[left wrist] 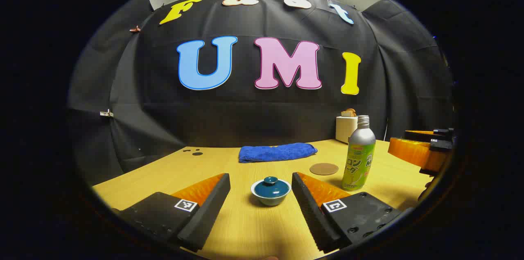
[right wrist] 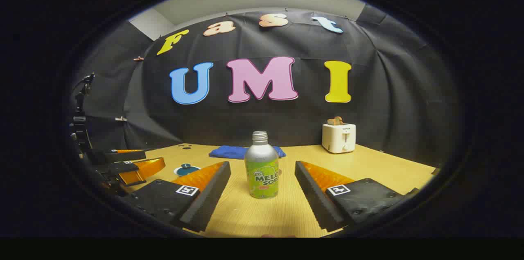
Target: Open the teacup lid with one hand, grasp the water bottle and pour water into the teacup with the other hand; after pouring, place the water bottle on the coaster and then close the teacup lid.
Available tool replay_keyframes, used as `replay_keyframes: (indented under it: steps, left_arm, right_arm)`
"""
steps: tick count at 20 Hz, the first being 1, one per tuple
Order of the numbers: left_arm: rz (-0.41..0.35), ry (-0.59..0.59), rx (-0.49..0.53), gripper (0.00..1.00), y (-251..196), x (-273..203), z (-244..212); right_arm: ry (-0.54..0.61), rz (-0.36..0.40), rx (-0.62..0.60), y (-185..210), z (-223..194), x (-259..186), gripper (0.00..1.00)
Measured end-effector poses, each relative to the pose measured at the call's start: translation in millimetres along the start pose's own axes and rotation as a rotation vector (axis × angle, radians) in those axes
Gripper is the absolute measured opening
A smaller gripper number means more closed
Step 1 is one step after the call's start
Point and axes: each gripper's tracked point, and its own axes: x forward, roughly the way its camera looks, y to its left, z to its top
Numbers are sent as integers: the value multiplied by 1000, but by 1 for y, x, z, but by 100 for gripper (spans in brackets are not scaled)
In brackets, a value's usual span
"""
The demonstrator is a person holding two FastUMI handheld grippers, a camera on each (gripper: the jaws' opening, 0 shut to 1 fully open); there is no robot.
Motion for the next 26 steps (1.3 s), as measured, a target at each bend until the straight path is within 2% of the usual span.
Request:
replay_keyframes:
  steps: [10,26]
  left_arm:
    - [-25,31,-8,96,-4,18,-9]
    - [-49,74,-6,96,-7,44,-22]
  right_arm:
    - [25,36,5,7,-11,18,96]
    - [60,49,30,6,-25,32,98]
